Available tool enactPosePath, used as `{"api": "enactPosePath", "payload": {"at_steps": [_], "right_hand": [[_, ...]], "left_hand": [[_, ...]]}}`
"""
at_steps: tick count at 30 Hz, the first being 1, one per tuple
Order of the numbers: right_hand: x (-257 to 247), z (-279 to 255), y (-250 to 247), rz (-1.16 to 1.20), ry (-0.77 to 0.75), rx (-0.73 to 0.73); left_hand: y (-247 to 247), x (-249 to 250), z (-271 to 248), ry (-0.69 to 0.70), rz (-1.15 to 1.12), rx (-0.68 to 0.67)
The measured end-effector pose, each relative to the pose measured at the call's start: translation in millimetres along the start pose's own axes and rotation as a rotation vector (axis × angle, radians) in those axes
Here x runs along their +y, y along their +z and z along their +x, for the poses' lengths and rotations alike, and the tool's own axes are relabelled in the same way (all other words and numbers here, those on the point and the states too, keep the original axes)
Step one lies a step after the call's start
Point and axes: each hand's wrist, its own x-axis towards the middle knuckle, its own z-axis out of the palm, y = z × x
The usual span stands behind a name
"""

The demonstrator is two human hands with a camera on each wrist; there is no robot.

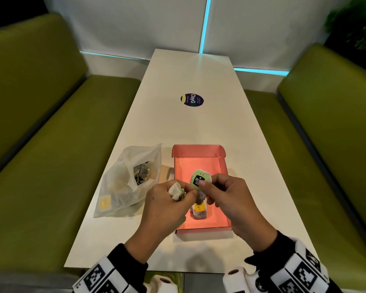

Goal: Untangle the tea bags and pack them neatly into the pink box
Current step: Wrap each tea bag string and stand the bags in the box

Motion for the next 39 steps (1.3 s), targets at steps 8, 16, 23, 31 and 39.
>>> {"api": "enactPosePath", "payload": {"at_steps": [8, 16, 23, 31, 39], "right_hand": [[4, -3, 1, -0.249, -0.234, 0.036], [6, -3, -1, -0.286, -0.259, 0.015], [-1, 0, -7, -0.087, -0.151, -0.041], [-10, 0, -13, -0.184, -0.092, -0.212], [-19, 4, -18, -0.613, -0.312, -0.213]], "left_hand": [[-1, 0, -1, 0.018, -0.023, 0.003], [-2, -5, -2, 0.023, -0.089, 0.004], [-12, -7, 1, -0.079, -0.295, -0.04], [-16, -17, 8, -0.071, -0.101, -0.185], [-12, -34, 8, -0.025, 0.042, -0.169]]}}
